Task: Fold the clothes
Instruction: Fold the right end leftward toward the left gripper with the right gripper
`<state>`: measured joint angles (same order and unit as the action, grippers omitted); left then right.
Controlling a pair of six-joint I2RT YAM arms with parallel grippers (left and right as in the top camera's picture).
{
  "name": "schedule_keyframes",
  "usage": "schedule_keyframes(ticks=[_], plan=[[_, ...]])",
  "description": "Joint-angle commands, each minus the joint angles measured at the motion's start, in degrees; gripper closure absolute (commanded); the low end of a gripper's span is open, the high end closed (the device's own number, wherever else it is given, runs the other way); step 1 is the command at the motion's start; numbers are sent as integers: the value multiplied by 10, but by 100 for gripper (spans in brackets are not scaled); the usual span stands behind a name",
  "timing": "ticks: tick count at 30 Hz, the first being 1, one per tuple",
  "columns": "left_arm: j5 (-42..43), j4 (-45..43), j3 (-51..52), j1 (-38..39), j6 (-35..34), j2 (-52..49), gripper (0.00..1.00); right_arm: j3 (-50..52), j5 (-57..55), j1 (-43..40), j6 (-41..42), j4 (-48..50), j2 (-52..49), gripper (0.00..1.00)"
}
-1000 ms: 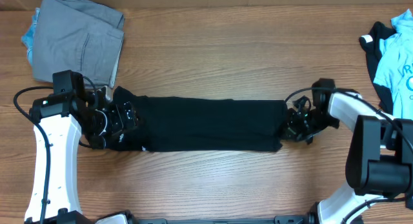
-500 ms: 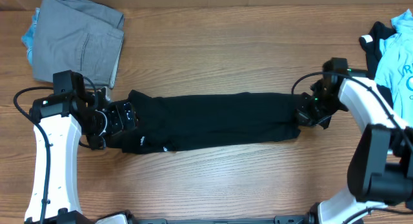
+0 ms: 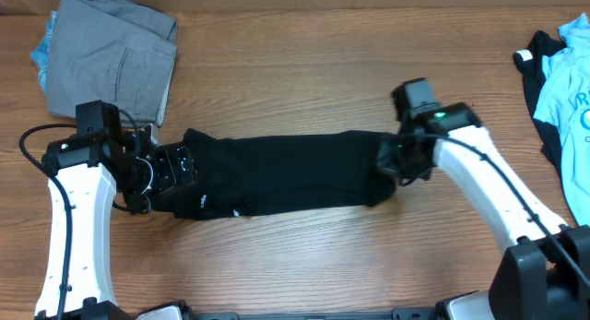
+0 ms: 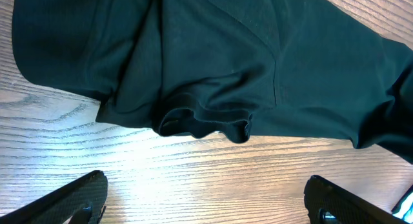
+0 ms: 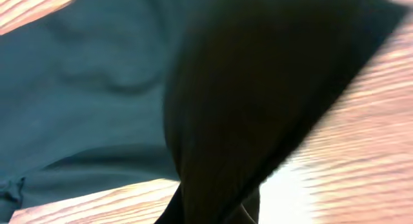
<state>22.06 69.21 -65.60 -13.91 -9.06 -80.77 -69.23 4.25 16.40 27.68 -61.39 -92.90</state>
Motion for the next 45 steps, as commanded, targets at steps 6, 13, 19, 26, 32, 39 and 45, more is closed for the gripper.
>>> schedule_keyframes(ticks=[6,13,19,26,32,39,45], plan=[[-2,0,-2,-3,5,4,0,-13,-12,92,55,44,8,96],[-2,-1,-2,-3,5,4,0,-13,6,113,56,68,6,96],[-2,-1,-2,-3,5,4,0,-13,16,114,65,82,6,96],[-14,0,-2,-3,5,4,0,-12,18,120,65,85,4,96],[-15,0,-2,-3,5,4,0,-12,19,137,67,91,-1,96],[-15,0,-2,-3,5,4,0,-12,25,158,71,112,-5,96],[-15,-1,-2,-3,5,4,0,-12,29,183,64,135,-5,96]])
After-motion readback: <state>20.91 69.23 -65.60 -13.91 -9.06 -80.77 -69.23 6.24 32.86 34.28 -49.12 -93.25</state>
